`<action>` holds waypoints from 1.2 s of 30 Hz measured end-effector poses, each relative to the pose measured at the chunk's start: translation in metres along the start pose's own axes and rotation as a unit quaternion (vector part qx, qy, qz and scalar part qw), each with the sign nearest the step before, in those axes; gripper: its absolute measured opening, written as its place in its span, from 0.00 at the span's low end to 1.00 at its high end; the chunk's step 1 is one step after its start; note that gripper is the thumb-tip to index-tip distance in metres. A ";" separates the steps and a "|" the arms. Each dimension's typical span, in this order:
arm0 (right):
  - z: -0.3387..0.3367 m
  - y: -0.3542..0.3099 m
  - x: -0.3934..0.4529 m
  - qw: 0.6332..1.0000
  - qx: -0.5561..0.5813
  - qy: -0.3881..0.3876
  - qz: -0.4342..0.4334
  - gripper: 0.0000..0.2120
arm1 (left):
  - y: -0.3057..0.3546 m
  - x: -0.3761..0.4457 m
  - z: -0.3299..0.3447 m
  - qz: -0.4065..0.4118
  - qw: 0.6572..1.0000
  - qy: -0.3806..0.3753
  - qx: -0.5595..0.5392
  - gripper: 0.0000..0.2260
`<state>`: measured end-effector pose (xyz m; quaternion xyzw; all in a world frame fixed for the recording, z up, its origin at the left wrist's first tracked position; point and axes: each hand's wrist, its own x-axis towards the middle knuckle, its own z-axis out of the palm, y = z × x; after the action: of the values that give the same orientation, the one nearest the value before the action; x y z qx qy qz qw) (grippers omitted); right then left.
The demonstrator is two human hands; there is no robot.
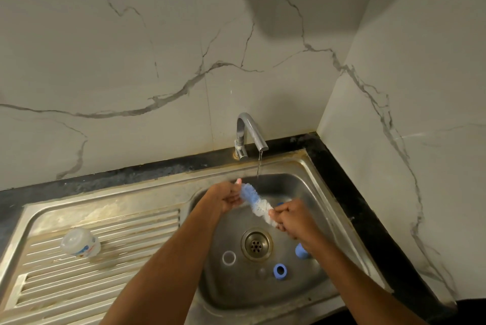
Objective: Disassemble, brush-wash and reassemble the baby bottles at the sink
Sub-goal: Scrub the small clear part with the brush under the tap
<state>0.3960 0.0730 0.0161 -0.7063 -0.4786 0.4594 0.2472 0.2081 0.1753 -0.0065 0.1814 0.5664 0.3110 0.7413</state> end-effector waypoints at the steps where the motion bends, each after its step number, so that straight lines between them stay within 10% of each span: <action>1: 0.003 0.003 -0.001 0.985 -0.144 0.053 -0.077 0.08 | -0.002 0.002 -0.002 -0.010 1.000 0.003 0.008 0.07; 5: 0.011 0.010 -0.010 0.838 -0.478 0.089 -0.246 0.09 | -0.006 0.007 0.001 -0.016 1.000 -0.003 -0.014 0.10; 7: 0.014 0.010 -0.009 0.836 -0.484 0.075 -0.247 0.10 | -0.007 0.006 0.006 0.002 0.999 0.035 -0.011 0.09; 12: 0.015 -0.006 0.002 0.998 -0.021 -0.010 -0.056 0.10 | -0.004 0.007 0.000 0.022 0.997 0.030 -0.064 0.11; 17: 0.001 -0.015 -0.004 0.913 0.337 -0.166 0.158 0.06 | 0.003 -0.001 0.001 0.026 0.996 -0.025 -0.084 0.05; 20: 0.007 -0.002 -0.003 0.999 0.022 -0.020 -0.018 0.09 | 0.005 0.006 0.000 0.023 0.999 0.041 -0.009 0.06; 23: 0.013 0.014 -0.005 0.891 -0.390 0.075 -0.221 0.07 | 0.003 0.010 -0.002 0.013 0.999 0.027 -0.029 0.10; 25: 0.018 0.017 -0.006 0.862 -0.437 0.099 -0.238 0.07 | 0.003 0.007 0.001 0.018 0.999 0.005 -0.041 0.08; 29: 0.016 0.004 0.001 0.995 -0.071 -0.010 -0.073 0.12 | 0.003 0.002 0.003 0.041 0.996 -0.024 -0.078 0.09; 32: 0.004 -0.002 0.001 0.962 0.221 -0.125 0.104 0.05 | 0.004 -0.001 0.002 0.031 0.992 -0.046 -0.112 0.10; 36: -0.008 -0.004 -0.001 0.910 0.327 -0.185 0.175 0.05 | 0.005 -0.004 0.008 0.039 0.991 -0.041 -0.120 0.09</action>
<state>0.4013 0.0751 0.0237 -0.5609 -0.2077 0.7482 0.2873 0.2141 0.1772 0.0019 0.1261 0.4864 0.3973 0.7679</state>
